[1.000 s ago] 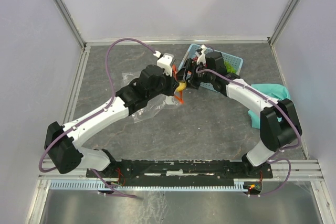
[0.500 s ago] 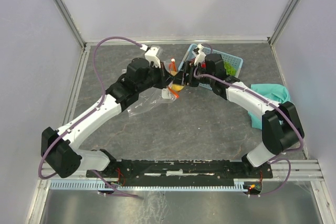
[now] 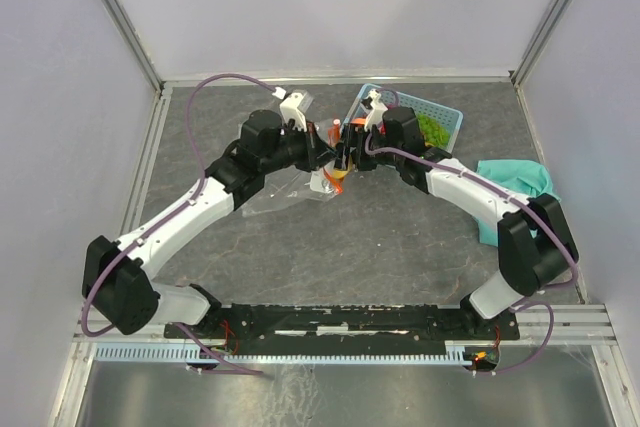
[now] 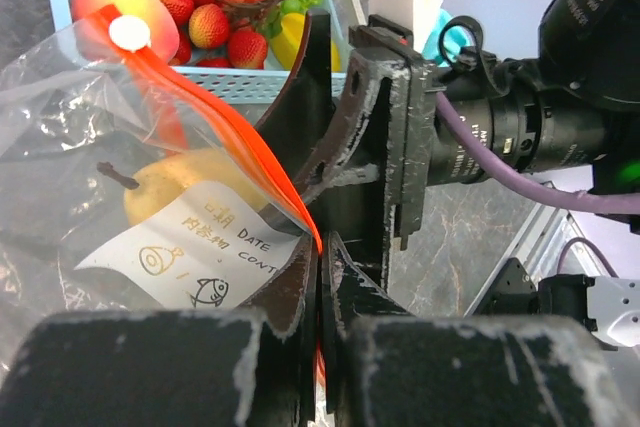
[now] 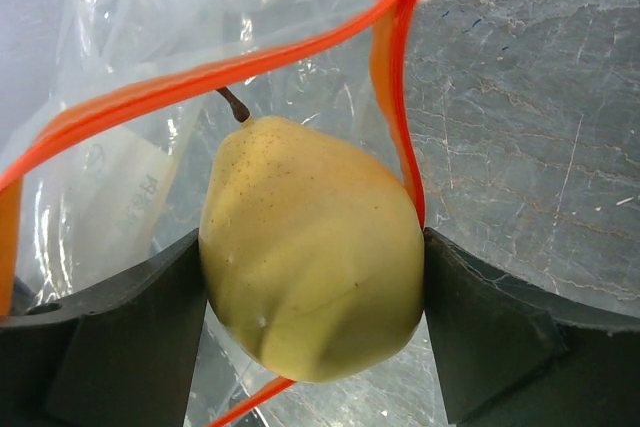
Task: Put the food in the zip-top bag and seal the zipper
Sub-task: Place the fake fruit in the zipper food storage bag.
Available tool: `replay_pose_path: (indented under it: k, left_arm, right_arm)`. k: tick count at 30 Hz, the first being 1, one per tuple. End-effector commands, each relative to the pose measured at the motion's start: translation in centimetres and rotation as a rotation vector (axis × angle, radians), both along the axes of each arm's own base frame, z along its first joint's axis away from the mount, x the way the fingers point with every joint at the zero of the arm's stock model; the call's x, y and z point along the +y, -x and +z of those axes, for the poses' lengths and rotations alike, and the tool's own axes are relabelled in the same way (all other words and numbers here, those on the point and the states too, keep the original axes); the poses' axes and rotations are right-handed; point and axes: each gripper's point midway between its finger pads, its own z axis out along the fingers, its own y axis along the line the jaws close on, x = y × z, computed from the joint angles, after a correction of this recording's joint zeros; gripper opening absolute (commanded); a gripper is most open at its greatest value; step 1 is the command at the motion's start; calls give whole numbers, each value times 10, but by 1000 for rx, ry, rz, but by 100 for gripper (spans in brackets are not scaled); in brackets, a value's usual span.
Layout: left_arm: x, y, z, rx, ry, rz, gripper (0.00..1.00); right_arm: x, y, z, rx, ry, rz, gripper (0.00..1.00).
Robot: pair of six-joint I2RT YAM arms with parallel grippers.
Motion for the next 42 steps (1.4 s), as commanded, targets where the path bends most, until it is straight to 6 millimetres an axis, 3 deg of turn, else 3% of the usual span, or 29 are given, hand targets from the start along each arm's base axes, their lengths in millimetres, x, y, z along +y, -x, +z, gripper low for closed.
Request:
replay_pose_path:
  k: [1,4,9,14,17,23,28,36,42]
  left_arm:
    - [-16,13,-5,30,72,-92,3]
    - [-14,19,-15,48,73,-103,3]
    - [-13,29,-5,19,109,-129,3]
    - [-11,33,4,-3,124,-134,3]
    - [-9,33,3,-5,121,-124,3]
    - [-3,31,-16,18,96,-90,3]
    - [0,28,-18,-4,100,-78,3]
    - [1,31,0,-61,158,-117,3]
    - [0,38,15,-95,216,-162,3]
  right_arm:
    - [10,-18,27,-20,-109,-81,34]
    - [9,-26,24,40,-157,-157,33]
    - [6,-36,6,87,-132,-216,32]
    - [-36,-43,-34,105,146,-371,31]
    - [-49,-40,-38,82,219,-384,31]
    - [-25,-24,-14,-22,112,-195,31]
    - [-7,-9,6,-136,42,-17,33]
    - [10,8,31,-342,-46,189,35]
    - [24,14,21,-349,-97,281,40]
